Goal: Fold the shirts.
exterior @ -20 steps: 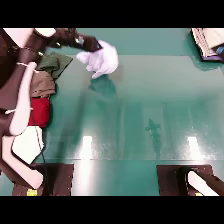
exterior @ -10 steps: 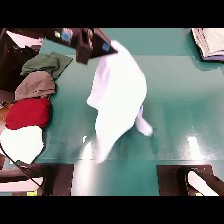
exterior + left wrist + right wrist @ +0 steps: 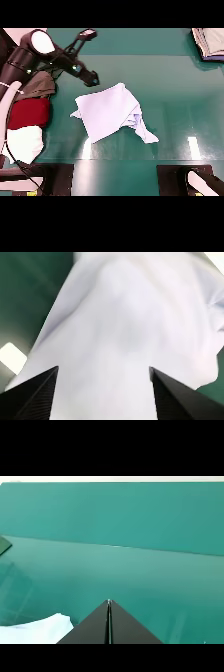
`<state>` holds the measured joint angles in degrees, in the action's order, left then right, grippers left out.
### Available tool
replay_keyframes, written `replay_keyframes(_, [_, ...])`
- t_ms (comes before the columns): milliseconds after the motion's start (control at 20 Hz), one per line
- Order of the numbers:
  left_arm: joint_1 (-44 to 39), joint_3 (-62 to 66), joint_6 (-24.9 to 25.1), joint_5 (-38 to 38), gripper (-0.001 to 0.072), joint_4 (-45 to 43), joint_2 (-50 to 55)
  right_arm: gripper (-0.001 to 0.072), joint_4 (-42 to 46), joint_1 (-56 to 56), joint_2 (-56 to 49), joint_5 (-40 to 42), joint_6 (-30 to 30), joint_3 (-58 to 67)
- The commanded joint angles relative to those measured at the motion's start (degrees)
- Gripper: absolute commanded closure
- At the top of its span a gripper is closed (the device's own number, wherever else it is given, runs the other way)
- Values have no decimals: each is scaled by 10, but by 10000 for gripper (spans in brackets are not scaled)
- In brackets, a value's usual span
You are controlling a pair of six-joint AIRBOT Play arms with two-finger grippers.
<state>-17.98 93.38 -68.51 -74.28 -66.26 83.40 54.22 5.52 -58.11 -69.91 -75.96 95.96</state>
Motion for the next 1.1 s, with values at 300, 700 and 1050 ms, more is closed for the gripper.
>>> replay_keyframes(300, [105, -430, -123, 20, 44, 51, -185, 695, 4, 0, 0, -18, 0, 0])
replay_keyframes(700, [104, -658, -91, 137, 44, 232, -236, 694, 14, 0, -1, -18, 0, 0])
replay_keyframes(1050, [104, -677, -73, 198, 45, 276, -226, 695, 12, -1, -11, -20, 0, 0])
